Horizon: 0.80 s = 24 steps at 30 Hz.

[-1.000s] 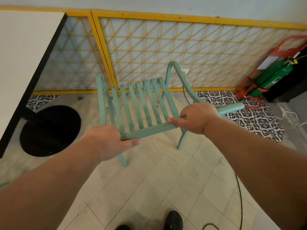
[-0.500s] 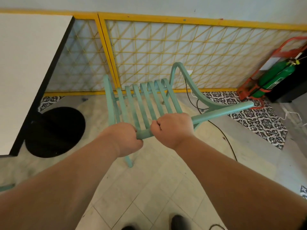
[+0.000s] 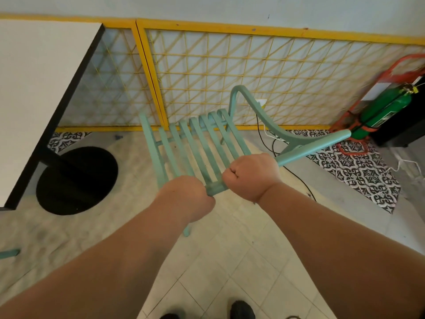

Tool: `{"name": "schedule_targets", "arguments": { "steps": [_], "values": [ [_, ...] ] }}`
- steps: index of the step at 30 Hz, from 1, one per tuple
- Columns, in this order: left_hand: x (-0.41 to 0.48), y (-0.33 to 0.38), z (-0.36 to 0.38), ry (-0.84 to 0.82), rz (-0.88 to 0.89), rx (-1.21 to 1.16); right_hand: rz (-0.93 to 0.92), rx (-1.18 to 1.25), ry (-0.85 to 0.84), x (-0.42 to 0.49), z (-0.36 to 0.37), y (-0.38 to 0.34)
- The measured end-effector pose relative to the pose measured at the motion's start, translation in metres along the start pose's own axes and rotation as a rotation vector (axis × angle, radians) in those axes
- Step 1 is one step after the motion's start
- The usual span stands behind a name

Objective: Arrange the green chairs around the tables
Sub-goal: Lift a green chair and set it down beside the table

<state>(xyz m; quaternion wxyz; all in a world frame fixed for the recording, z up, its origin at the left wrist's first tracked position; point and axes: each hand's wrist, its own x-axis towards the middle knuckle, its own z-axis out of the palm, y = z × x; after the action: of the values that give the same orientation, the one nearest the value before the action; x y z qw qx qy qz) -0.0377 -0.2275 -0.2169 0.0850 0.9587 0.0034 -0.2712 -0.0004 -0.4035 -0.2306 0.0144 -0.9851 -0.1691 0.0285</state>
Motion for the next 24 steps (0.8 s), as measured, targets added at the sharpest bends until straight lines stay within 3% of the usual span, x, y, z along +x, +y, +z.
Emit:
{"name": "schedule_targets", "arguments": {
  "steps": [9,19,22,24],
  "values": [
    [-0.011,0.059,0.015,-0.034,-0.059,-0.195,-0.002,-0.027,-0.09,-0.01,-0.01,0.049],
    [-0.017,0.109,0.017,-0.085,-0.092,-0.322,0.239,-0.074,-0.317,-0.005,-0.017,0.078],
    [-0.017,0.094,0.015,-0.171,0.001,-0.575,0.339,0.062,-0.242,-0.013,-0.014,0.073],
    [-0.007,0.073,0.007,-0.129,0.049,-0.59,0.474,0.254,-0.131,-0.017,-0.016,0.07]
  ]
}}
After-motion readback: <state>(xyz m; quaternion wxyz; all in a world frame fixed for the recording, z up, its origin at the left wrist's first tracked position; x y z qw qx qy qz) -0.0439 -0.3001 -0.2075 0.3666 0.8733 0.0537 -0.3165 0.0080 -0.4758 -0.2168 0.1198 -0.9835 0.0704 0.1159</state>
